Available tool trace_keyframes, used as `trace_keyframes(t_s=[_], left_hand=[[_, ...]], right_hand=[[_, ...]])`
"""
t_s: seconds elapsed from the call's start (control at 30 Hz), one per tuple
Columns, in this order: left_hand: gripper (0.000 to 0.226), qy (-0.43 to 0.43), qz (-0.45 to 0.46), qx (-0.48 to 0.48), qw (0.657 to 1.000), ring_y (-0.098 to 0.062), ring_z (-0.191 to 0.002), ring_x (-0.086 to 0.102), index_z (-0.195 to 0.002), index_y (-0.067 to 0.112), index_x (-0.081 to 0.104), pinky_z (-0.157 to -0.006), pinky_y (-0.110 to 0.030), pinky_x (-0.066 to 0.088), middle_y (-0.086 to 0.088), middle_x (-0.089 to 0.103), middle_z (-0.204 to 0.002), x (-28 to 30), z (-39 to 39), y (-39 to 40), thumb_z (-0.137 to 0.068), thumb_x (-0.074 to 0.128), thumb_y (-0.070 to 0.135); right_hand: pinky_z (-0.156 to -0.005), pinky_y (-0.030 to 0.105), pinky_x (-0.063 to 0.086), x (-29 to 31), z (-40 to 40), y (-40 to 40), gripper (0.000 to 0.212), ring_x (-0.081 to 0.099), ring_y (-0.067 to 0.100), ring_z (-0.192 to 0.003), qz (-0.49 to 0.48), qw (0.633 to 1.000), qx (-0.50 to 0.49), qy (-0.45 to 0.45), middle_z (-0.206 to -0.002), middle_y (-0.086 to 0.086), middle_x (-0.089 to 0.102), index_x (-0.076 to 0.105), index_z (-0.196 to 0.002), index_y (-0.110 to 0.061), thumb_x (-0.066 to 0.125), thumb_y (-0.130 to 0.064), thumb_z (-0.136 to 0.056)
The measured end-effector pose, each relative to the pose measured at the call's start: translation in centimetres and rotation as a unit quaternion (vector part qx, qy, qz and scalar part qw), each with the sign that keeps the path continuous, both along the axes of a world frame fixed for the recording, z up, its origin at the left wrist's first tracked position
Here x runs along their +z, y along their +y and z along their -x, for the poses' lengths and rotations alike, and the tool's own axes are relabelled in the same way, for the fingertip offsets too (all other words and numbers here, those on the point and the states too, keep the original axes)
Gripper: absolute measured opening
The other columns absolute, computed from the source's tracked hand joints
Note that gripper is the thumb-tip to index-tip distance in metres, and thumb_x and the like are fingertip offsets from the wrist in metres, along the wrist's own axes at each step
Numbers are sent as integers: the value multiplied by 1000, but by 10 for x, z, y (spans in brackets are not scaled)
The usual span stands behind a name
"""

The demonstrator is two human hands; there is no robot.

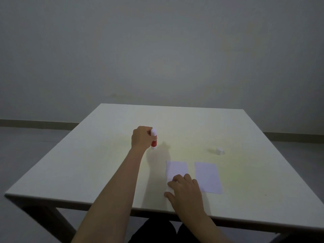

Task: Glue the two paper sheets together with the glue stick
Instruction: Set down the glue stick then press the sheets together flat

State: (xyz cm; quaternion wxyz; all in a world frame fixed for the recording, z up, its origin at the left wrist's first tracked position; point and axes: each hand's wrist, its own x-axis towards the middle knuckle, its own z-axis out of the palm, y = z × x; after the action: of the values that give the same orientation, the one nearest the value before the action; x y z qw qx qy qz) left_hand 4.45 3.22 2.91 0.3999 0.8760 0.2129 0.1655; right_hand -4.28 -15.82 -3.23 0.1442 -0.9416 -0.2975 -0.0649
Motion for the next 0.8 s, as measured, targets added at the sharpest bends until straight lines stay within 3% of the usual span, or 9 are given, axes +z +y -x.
trace_keyframes(t_s=[0.13, 0.23, 0.27, 0.33, 0.47, 0.57, 0.63, 0.73, 0.8], left_hand=[[15, 12, -10, 15, 1000, -29, -75, 53, -85, 0, 67, -62, -27, 36, -9, 68, -81, -5, -3, 2, -72, 62, 6], [50, 18, 2, 23, 1000, -25, -110, 60, -125, 10, 59, -80, -26, 40, -6, 70, -113, -8, -5, 2, -76, 67, 11], [54, 16, 6, 23, 1000, -24, -114, 59, -129, 11, 56, -81, -25, 39, -5, 69, -116, -10, -6, 2, -76, 68, 11], [56, 11, 19, 25, 999, -23, -114, 58, -131, 12, 54, -81, -24, 38, -5, 70, -116, -12, -7, 2, -77, 66, 12], [60, 0, 49, 26, 998, -22, -115, 57, -136, 16, 47, -83, -24, 38, -5, 68, -120, -18, -6, 3, -79, 65, 14], [77, -19, 76, 14, 997, -23, -120, 54, -144, 19, 34, -86, -26, 40, -5, 58, -133, -20, -5, 1, -78, 72, 21], [84, -52, 69, 25, 996, -25, -128, 47, -147, 18, 26, -96, -31, 39, -7, 47, -141, -20, 0, -3, -77, 73, 25], [75, -152, 51, 79, 984, -21, -131, 43, -144, 16, 30, -105, -35, 37, -7, 43, -143, -19, 13, -13, -82, 69, 29], [65, -203, 55, 106, 972, -15, -119, 50, -140, 16, 37, -96, -28, 42, -4, 49, -135, -18, 25, -23, -84, 67, 30]], right_hand=[[-81, 33, 31, 11, 0, 4, 32, 46, 22, -101, 29, 999, 4, -23, -103, 0, 64, 62, -105, -16, 51, -40, -89], [-62, 28, 43, 21, 4, 2, 30, 57, 16, -69, 62, 994, 8, -90, -60, -8, 65, 69, -62, -23, 79, -50, -58], [-52, 25, 43, 22, 5, 2, 35, 54, 13, -56, 73, 992, 10, -101, -46, -9, 57, 63, -47, -24, 85, -52, -44], [-45, 23, 39, 21, 6, 3, 43, 46, 11, -46, 82, 988, 14, -129, -35, -9, 48, 55, -36, -22, 88, -50, -33], [-47, 23, 29, 21, 6, 4, 40, 26, 16, -53, 102, 979, 12, -176, -34, -8, 43, 47, -35, -20, 86, -22, -31], [-46, 21, 36, 16, 6, 3, 29, 38, 14, -45, 97, 977, 27, -189, -35, -7, 44, 48, -37, -21, 75, -10, -35], [-45, 20, 38, 11, 6, 1, 19, 45, 15, -43, 71, 977, 38, -197, -37, -6, 45, 50, -40, -21, 61, -5, -40], [-46, 22, 38, 5, 6, 0, 18, 45, 16, -44, 44, 976, 50, -208, -39, -5, 46, 54, -47, -20, 54, -2, -45], [-47, 22, 39, 3, 4, 0, 20, 44, 16, -44, 44, 973, 58, -219, -40, -4, 45, 55, -50, -19, 54, 1, -46]])
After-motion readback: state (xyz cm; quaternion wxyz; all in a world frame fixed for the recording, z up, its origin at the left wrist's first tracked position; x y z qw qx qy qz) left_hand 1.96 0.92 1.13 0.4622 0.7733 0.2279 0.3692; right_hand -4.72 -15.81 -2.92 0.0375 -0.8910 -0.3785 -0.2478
